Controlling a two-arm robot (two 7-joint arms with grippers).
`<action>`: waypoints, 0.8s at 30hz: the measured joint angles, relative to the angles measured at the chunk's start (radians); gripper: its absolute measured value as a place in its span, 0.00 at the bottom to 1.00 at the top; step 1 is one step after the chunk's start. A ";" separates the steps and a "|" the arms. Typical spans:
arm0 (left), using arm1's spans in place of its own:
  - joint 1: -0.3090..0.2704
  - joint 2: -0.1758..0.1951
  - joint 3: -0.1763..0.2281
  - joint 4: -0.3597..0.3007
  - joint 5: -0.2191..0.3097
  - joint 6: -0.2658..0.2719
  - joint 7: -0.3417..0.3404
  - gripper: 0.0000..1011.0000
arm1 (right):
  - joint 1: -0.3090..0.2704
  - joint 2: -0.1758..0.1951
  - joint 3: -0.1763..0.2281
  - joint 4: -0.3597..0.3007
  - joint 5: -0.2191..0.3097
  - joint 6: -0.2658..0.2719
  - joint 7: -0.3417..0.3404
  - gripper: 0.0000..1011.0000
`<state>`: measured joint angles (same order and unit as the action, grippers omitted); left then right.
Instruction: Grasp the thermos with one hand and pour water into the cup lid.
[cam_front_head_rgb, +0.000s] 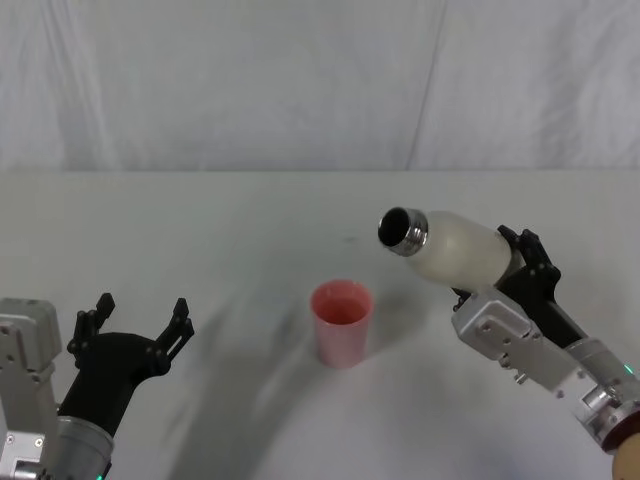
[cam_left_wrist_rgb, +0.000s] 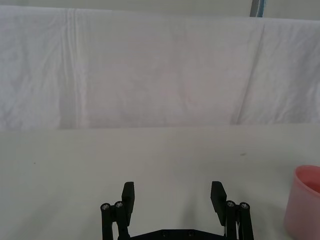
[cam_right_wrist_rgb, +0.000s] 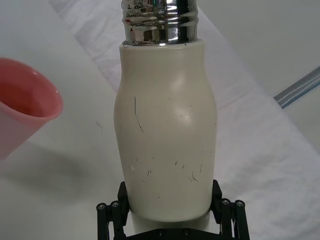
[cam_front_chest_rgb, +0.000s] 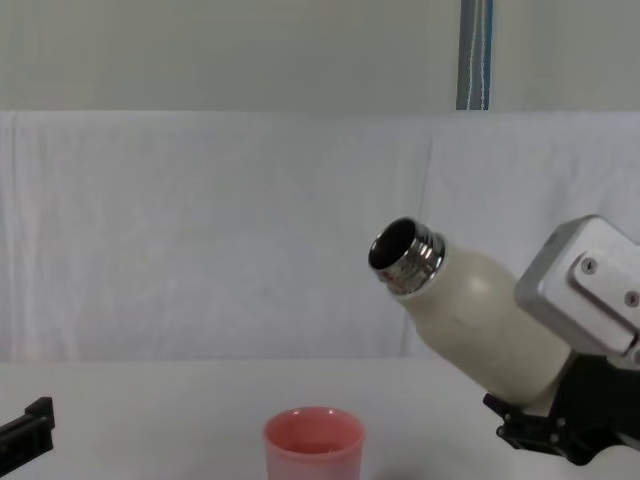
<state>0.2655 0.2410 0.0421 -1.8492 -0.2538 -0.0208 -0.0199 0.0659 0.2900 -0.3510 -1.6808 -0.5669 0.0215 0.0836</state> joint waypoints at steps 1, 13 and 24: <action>0.000 0.000 0.000 0.000 0.000 0.000 0.000 0.99 | 0.001 0.000 -0.001 0.001 -0.003 0.000 0.000 0.95; 0.000 0.000 0.000 0.000 0.000 0.000 0.000 0.99 | 0.016 -0.003 -0.013 0.035 -0.055 0.008 -0.009 0.95; 0.000 0.000 0.000 0.000 0.000 0.000 0.000 0.99 | 0.032 0.000 -0.002 0.052 -0.069 0.009 -0.017 0.95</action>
<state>0.2655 0.2410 0.0421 -1.8492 -0.2538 -0.0208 -0.0199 0.0979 0.2898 -0.3533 -1.6289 -0.6362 0.0301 0.0670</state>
